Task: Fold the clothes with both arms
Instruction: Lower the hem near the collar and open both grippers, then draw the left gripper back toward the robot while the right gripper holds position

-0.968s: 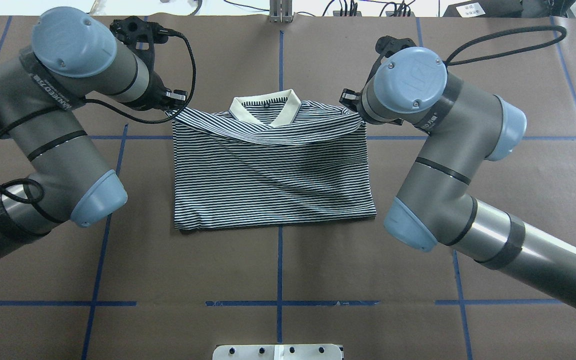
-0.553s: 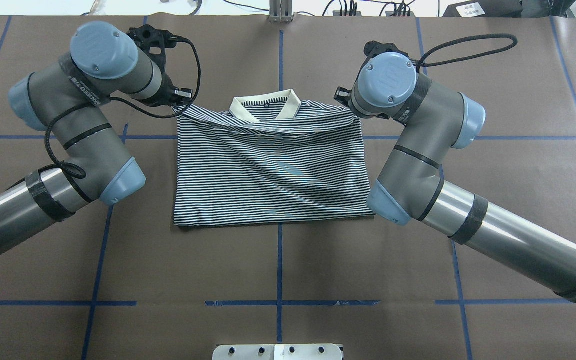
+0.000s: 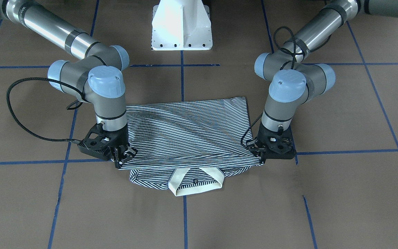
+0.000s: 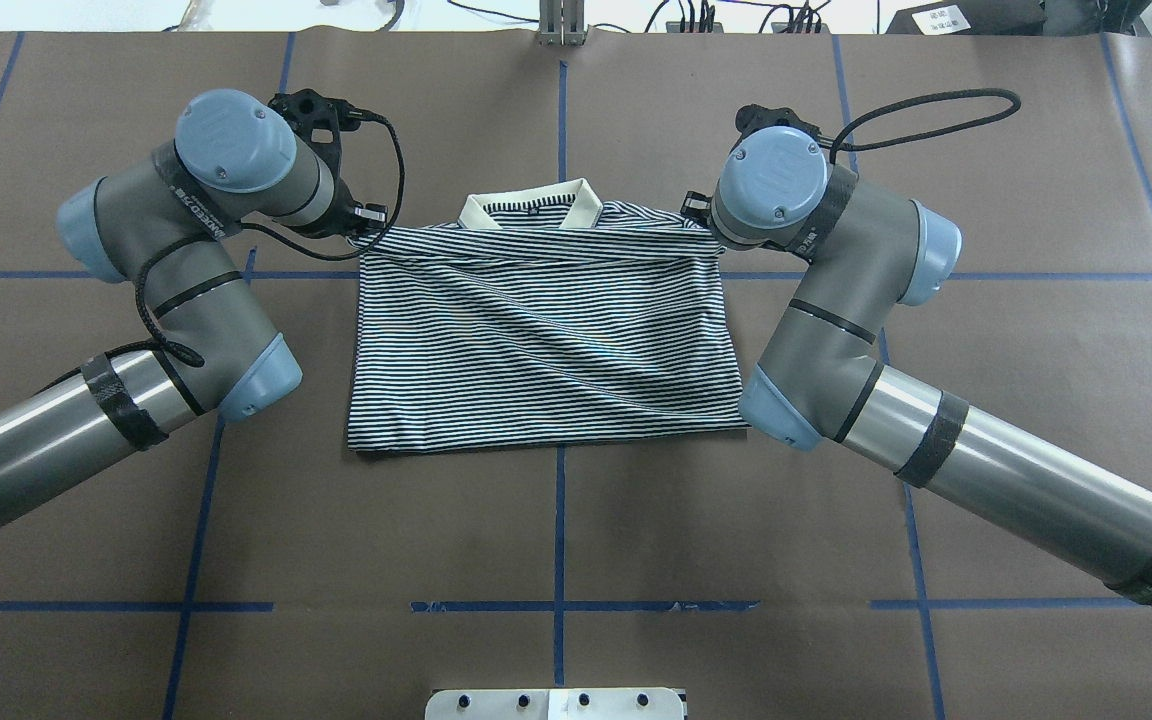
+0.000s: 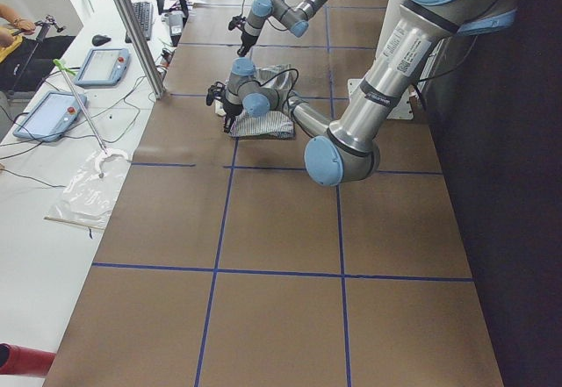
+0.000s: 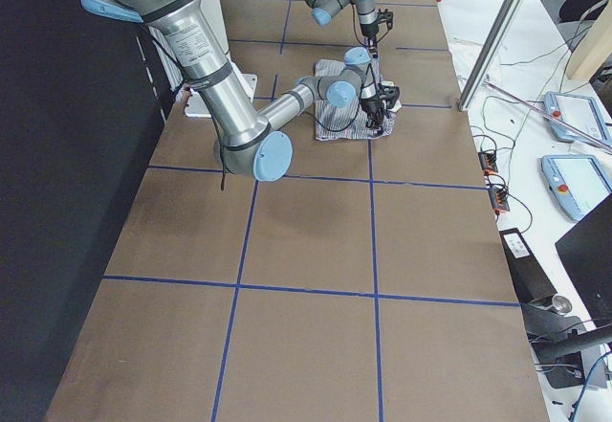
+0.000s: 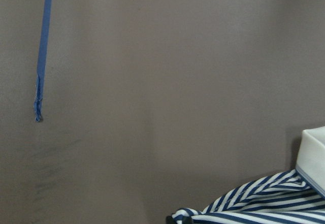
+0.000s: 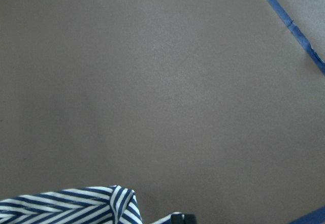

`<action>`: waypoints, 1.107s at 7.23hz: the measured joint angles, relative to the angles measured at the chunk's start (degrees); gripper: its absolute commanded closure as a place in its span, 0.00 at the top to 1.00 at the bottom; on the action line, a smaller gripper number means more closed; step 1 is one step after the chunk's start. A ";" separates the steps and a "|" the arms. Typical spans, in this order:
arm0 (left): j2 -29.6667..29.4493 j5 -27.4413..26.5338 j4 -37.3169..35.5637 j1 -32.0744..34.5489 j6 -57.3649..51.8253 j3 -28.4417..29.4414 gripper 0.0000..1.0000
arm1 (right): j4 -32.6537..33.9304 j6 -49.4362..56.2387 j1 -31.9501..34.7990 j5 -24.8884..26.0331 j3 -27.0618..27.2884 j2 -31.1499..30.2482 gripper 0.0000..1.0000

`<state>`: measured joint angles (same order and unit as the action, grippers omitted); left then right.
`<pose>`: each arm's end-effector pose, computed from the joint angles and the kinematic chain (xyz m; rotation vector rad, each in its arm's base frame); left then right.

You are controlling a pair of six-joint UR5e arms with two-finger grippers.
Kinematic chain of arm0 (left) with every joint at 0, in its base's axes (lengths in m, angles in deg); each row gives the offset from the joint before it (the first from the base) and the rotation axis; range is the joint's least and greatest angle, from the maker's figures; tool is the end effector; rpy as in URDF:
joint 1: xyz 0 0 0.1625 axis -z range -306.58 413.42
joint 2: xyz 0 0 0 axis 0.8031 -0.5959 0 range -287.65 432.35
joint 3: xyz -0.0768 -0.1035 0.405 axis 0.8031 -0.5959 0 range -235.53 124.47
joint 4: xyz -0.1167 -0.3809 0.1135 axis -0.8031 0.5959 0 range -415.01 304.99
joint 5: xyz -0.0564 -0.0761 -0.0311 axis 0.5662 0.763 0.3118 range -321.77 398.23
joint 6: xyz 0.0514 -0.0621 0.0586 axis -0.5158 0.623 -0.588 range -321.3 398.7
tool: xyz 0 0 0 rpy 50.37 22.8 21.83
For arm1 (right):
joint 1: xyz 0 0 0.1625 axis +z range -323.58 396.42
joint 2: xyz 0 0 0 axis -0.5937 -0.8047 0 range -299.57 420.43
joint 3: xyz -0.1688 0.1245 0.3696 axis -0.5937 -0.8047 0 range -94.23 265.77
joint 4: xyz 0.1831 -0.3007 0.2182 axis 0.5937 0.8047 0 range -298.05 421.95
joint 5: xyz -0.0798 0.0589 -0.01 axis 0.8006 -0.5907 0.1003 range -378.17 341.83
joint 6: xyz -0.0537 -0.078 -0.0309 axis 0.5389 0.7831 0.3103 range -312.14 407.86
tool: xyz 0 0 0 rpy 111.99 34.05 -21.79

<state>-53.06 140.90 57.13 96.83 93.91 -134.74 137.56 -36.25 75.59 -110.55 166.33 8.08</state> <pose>0.4624 -0.5908 0.3395 0.3506 0.7621 -0.0512 -0.4967 -0.5713 0.3193 0.2515 -0.7110 0.5380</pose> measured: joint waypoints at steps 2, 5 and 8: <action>0.49 -0.03 1.08 -0.75 -0.43 -0.50 1.00 | -0.16 2.03 -0.60 0.24 -0.07 -0.15 1.00; 5.39 0.58 1.56 -1.04 -4.27 -8.91 1.00 | -0.36 13.32 1.93 -5.40 2.73 -0.80 1.00; 16.57 0.53 2.28 -5.53 0.74 -22.08 0.65 | -0.46 17.32 3.65 -9.97 6.68 -3.72 1.00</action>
<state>-36.49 141.43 59.41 91.31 94.64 -156.81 137.10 -18.93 79.24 -120.52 173.02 4.36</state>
